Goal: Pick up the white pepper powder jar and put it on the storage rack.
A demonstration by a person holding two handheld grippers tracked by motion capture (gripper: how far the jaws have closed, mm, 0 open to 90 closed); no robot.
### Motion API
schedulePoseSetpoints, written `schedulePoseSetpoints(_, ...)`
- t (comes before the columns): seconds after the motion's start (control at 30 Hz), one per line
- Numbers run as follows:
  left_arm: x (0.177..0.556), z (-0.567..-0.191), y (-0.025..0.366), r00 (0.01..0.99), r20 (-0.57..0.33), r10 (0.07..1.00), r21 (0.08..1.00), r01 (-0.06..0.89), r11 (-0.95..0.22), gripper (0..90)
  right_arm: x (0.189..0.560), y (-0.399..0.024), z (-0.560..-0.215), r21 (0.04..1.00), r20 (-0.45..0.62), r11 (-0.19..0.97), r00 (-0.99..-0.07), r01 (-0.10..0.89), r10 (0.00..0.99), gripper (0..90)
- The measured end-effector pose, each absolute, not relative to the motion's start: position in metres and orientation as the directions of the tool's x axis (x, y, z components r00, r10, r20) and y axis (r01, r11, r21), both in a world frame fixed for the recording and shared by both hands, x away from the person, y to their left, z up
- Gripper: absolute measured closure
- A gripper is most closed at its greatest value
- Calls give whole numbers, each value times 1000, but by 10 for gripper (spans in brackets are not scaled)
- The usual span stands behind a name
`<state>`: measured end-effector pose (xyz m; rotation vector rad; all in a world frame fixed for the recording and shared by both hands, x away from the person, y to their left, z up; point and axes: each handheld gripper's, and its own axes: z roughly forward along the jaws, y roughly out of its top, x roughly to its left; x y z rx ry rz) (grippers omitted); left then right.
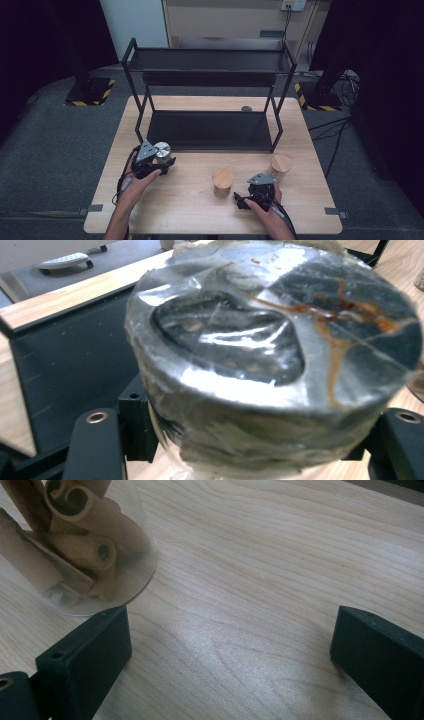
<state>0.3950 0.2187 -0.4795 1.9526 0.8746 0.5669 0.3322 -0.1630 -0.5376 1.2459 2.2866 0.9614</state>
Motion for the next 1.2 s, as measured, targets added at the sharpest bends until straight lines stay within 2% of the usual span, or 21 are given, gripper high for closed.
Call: schedulePoseSetpoints(1.2,476,-465,173,665,75,743,866,327,-379,297,332,-163,-538,712,5,380,-545,590,838,25)
